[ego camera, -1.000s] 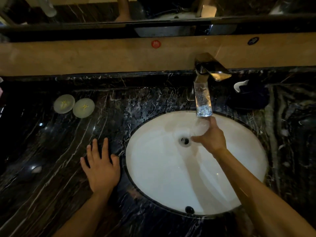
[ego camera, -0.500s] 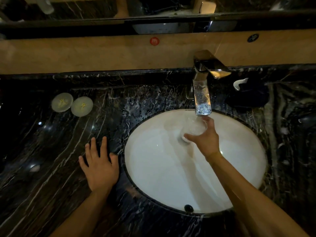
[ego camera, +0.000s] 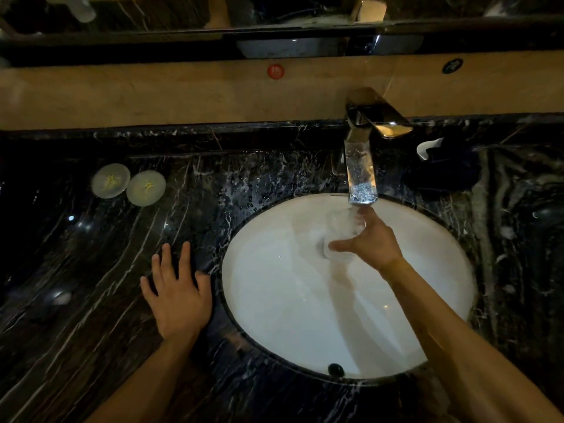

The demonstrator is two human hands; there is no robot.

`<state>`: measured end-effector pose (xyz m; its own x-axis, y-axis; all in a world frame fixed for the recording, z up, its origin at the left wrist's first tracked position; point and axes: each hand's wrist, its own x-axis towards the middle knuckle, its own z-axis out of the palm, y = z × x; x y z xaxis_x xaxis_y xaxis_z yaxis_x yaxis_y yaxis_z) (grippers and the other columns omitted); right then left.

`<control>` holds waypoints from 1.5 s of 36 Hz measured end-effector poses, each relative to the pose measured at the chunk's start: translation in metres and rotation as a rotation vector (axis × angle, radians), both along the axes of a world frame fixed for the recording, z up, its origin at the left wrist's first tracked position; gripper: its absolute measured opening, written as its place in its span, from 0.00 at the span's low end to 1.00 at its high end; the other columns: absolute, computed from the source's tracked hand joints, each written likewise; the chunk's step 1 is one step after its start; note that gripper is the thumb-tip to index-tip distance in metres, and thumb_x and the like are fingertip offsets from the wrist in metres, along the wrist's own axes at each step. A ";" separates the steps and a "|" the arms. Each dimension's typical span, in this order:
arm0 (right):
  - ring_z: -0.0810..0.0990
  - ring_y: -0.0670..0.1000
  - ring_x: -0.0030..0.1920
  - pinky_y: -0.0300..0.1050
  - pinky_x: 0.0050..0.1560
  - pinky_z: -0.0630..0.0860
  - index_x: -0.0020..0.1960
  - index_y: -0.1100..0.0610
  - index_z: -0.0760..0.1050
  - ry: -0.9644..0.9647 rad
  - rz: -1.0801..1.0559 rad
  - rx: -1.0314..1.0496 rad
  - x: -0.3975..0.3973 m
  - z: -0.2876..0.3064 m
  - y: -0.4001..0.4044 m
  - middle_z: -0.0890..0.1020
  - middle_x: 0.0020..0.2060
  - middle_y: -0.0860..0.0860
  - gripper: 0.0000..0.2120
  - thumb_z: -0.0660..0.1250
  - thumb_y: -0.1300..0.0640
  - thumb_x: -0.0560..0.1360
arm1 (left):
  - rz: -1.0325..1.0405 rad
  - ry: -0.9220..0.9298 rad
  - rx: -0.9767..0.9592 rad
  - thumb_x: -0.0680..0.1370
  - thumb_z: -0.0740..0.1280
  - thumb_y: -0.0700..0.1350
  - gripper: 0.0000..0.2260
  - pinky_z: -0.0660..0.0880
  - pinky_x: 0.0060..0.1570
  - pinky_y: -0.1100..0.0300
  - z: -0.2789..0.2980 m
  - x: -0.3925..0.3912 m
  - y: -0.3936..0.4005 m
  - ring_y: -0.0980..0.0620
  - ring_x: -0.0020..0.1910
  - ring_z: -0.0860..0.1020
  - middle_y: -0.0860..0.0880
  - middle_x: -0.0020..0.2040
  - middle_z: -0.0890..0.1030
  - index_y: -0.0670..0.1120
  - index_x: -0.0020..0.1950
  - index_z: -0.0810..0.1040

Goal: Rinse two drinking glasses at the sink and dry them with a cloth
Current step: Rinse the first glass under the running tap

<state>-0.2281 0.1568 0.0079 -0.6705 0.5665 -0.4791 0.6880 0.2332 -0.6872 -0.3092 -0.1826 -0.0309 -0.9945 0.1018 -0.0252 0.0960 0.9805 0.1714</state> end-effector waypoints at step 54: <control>0.73 0.49 0.52 0.43 0.49 0.71 0.70 0.48 0.65 0.090 -0.046 0.073 0.011 -0.010 -0.006 0.74 0.55 0.43 0.41 0.82 0.58 0.63 | -0.006 -0.005 0.008 0.78 0.52 0.53 0.28 0.51 0.74 0.34 0.000 0.001 -0.001 0.41 0.79 0.56 0.42 0.80 0.60 0.51 0.80 0.61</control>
<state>-0.2173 0.1513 -0.0018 -0.6815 0.6288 -0.3744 0.6353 0.2544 -0.7292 -0.3086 -0.1831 -0.0308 -0.9938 0.1075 -0.0292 0.1006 0.9786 0.1796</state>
